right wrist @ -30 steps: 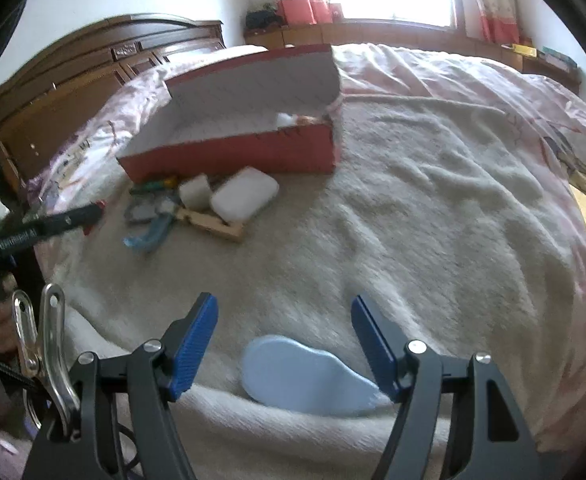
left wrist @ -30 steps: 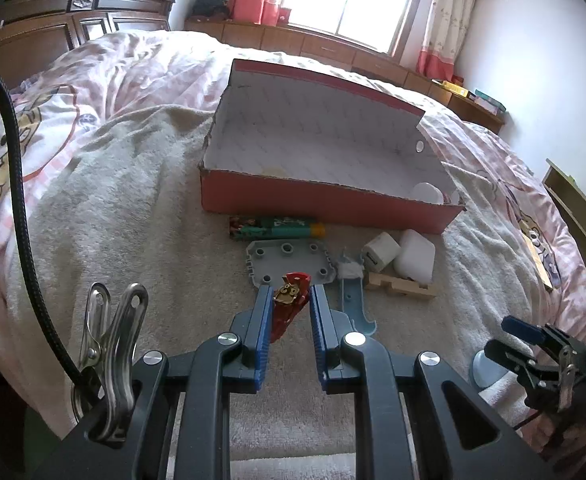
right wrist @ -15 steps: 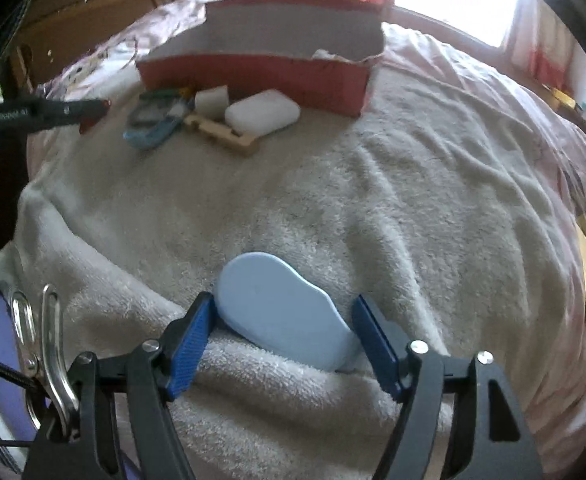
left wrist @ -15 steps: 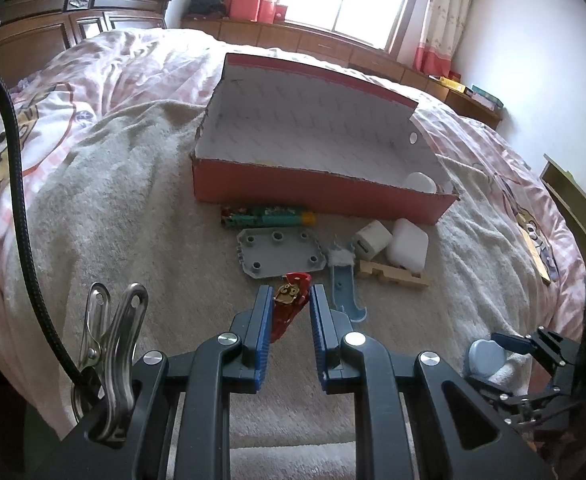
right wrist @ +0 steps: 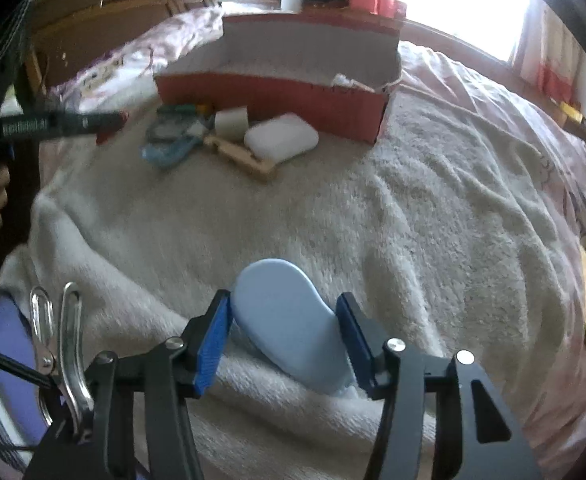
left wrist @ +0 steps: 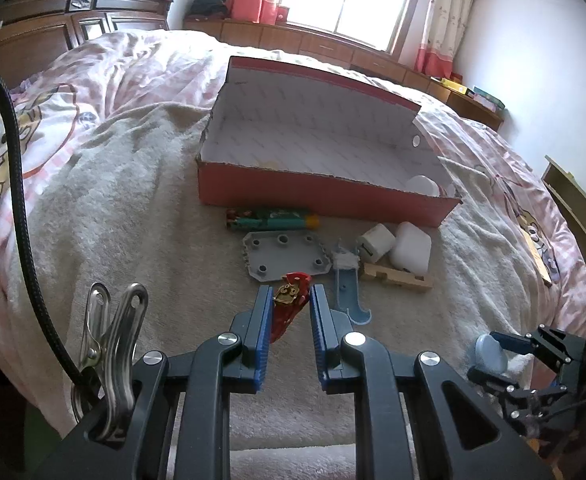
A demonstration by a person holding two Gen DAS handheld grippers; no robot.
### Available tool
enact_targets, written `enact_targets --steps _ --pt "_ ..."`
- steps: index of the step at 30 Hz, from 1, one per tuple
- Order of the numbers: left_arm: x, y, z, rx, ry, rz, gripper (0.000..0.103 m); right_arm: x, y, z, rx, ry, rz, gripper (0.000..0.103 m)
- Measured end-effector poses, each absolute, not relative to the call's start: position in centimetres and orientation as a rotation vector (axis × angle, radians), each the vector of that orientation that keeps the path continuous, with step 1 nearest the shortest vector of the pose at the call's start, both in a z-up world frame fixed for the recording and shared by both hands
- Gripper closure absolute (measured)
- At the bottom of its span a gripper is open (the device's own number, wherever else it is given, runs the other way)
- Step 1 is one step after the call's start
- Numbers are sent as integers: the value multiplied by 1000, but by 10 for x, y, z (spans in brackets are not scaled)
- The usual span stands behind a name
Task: Organize rigid objects
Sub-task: 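Carry the red figure and blue oval piece over the box with both tools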
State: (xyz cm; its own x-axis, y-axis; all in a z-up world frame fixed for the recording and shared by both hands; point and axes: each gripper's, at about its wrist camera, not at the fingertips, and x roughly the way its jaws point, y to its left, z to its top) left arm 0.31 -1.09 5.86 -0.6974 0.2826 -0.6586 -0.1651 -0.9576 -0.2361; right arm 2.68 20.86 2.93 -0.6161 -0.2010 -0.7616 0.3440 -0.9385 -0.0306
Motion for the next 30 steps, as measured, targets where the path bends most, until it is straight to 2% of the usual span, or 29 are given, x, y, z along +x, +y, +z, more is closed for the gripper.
enact_targets --steps 16,30 --pt "-17 -1 82 -1009 -187 2679 84 -14 193 64 1007 -27 -2589 47" --pt "-79 11 106 -962 -131 2690 84 -76 186 102 909 -60 -2645 47"
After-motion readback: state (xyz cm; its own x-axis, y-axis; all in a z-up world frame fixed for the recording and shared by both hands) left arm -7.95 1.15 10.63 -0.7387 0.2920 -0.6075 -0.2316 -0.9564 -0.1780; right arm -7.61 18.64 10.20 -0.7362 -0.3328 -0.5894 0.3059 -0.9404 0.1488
